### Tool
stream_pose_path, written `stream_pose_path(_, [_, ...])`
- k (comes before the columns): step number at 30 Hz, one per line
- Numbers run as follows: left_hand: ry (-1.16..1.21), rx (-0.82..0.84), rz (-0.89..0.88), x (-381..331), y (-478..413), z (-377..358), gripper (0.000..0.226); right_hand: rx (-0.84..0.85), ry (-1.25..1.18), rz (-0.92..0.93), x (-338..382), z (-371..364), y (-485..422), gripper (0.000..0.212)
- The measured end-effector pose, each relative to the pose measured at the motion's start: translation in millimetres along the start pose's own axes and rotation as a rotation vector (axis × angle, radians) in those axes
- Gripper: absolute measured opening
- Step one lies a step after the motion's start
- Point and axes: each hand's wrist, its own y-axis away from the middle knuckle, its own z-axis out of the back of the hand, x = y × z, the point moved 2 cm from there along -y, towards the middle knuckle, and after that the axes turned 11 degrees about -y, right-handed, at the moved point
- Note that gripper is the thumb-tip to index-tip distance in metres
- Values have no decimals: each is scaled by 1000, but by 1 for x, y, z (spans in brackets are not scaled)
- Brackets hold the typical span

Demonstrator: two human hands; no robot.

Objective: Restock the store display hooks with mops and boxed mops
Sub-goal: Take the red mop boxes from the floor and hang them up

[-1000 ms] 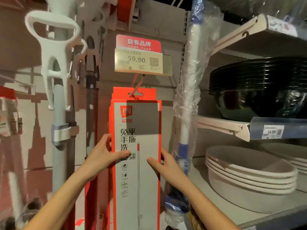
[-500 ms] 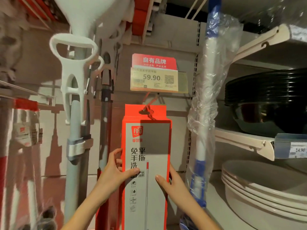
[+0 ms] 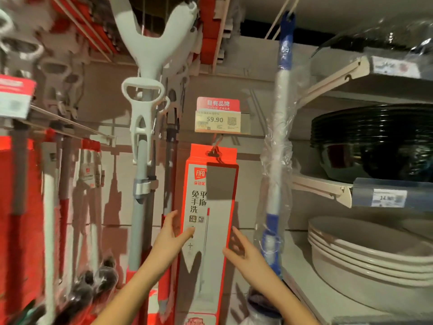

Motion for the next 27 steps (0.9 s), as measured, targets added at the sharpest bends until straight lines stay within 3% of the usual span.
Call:
stream_pose_path(6, [-87, 125, -44, 2, 107, 45, 52, 84, 45, 25, 21, -26, 78, 48])
stream_pose_path(12, [-80, -1, 50, 12, 221, 127, 84, 243, 25, 5, 50, -109, 151, 45])
stream_pose_path(22, [-271, -239, 181, 13, 386, 343, 47, 611, -53, 183, 148, -341, 210, 49])
stream_pose_path(27, [-386, -369, 297, 30, 488, 495, 48, 766, -151, 205, 195, -516, 251, 49])
